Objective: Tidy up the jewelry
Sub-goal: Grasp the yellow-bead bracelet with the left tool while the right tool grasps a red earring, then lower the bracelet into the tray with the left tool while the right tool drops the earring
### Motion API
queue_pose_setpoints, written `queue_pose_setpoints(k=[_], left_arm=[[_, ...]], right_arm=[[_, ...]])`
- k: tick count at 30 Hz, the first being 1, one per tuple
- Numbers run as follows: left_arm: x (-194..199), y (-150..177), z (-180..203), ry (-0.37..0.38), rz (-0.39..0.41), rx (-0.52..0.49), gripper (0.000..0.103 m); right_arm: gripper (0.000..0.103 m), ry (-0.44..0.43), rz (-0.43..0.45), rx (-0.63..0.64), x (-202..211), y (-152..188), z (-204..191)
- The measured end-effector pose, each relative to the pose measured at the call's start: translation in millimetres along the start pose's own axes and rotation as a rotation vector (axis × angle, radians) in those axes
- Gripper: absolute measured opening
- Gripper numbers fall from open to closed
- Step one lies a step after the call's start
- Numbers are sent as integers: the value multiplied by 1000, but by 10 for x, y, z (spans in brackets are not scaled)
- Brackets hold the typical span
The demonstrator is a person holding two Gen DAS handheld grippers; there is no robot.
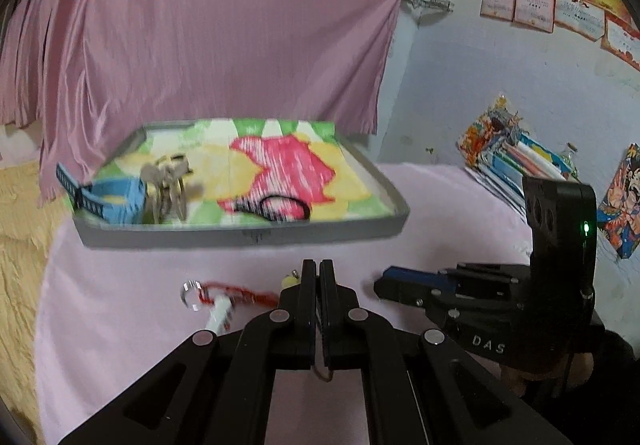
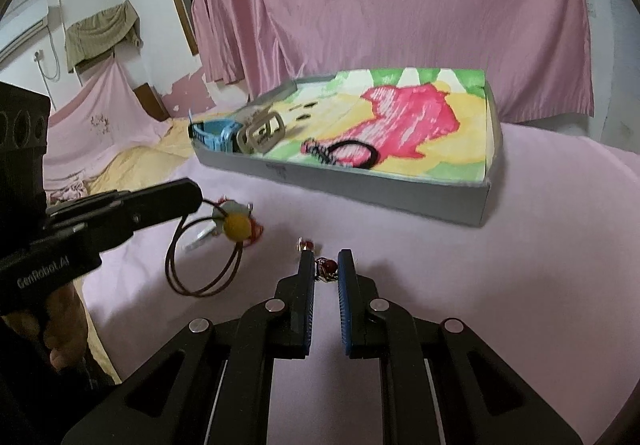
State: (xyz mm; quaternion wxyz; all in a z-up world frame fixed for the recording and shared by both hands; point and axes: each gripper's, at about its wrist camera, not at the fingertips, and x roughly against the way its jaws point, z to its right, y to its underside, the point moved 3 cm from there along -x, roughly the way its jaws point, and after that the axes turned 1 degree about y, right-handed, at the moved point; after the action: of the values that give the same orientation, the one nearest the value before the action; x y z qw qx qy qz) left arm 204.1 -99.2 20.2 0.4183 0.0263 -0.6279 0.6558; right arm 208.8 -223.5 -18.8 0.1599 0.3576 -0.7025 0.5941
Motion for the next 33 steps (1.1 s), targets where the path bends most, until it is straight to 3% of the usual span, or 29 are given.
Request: queue_pose_setpoints(k=[10,16,23,33], left_arm=[[-150,-580,-217,-36,102,27,2],[-473,-776,-432,-58,106,52,2],[-830,-691,-695,-81,42,109,2],[-1003,-565,-747,-122,-51,110,3]], right_arm=[[10,34,111,-2,-44,-513,124],[10,33,75,-30,-344,-703,187],[10,48,-3,-51,-686,-705,231],[11,74,-63,-77,-858,-714,306]])
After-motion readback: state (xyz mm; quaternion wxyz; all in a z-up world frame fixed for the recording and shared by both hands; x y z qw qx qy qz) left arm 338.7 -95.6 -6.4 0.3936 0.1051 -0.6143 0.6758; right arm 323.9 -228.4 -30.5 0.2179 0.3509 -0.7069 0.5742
